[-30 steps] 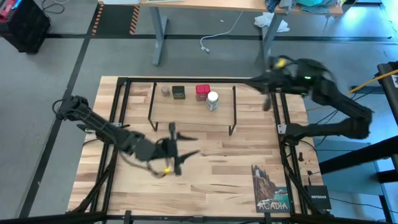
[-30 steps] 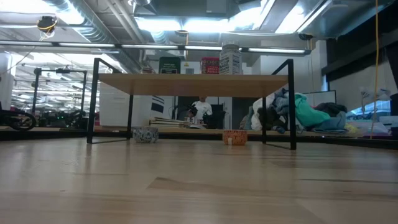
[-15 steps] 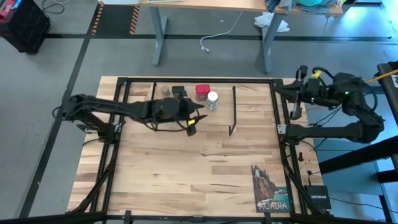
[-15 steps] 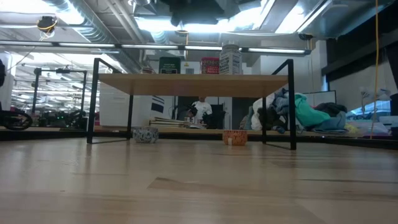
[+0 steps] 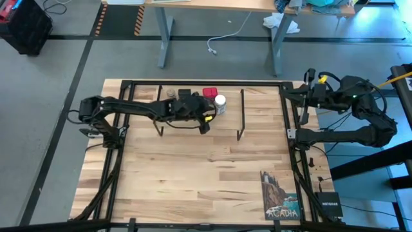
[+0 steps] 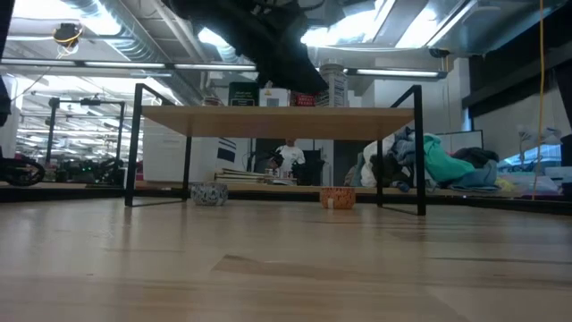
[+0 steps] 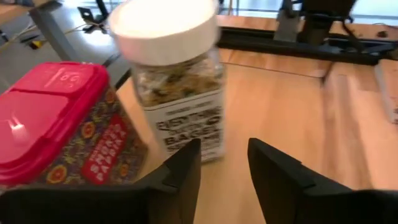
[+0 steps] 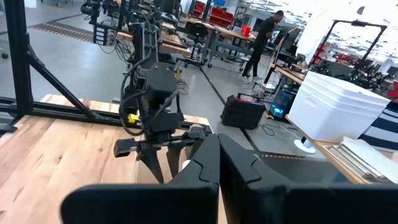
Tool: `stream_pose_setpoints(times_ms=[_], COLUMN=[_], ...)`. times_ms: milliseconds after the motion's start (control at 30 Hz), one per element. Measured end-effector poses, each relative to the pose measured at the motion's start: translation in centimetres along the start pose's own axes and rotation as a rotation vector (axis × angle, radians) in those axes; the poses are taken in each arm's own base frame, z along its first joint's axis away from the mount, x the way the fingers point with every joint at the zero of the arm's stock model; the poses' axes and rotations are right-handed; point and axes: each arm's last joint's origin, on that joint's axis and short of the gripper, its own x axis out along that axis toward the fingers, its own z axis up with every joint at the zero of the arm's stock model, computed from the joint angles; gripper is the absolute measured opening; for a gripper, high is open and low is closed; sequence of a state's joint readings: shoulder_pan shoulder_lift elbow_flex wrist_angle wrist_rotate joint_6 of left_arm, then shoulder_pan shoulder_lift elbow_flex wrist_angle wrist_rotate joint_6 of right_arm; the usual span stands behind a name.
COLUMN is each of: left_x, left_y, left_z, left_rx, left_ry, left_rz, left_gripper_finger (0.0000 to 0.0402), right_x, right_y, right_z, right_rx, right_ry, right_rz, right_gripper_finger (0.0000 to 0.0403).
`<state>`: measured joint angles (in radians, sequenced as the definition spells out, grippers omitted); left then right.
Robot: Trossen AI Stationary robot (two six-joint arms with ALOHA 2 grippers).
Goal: Shelf spices
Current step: Adjust the white seasoning bottle
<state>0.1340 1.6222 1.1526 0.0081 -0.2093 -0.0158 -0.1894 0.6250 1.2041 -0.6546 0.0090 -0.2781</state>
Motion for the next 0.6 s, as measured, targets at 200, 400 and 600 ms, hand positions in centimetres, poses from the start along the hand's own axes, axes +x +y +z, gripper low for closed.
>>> stream_pose_setpoints(times_ms=[200, 400, 600], left_x=[1.3, 2.5, 3.1], left_y=[0.5, 0.3, 0.1], left_z=[-0.8, -1.0, -1.0], left_rx=[-0.018, -0.038, -0.052], left_ry=[0.026, -0.021, -0.066], left_rz=[0.041, 0.035, 0.032], left_gripper_finger=[0.0094, 0.0067, 0.0057], right_x=[-0.1, -0.1, -0.1], right_y=[0.0, 0.0, 0.1], right_z=[0.0, 0.0, 0.0], right_rx=[-0.028, -0.058, -0.065], right_ry=[-0.003, -0.004, -0.01], right_rz=[-0.001, 0.0, 0.025], right_gripper_finger=[0.0, 0.0, 0.0])
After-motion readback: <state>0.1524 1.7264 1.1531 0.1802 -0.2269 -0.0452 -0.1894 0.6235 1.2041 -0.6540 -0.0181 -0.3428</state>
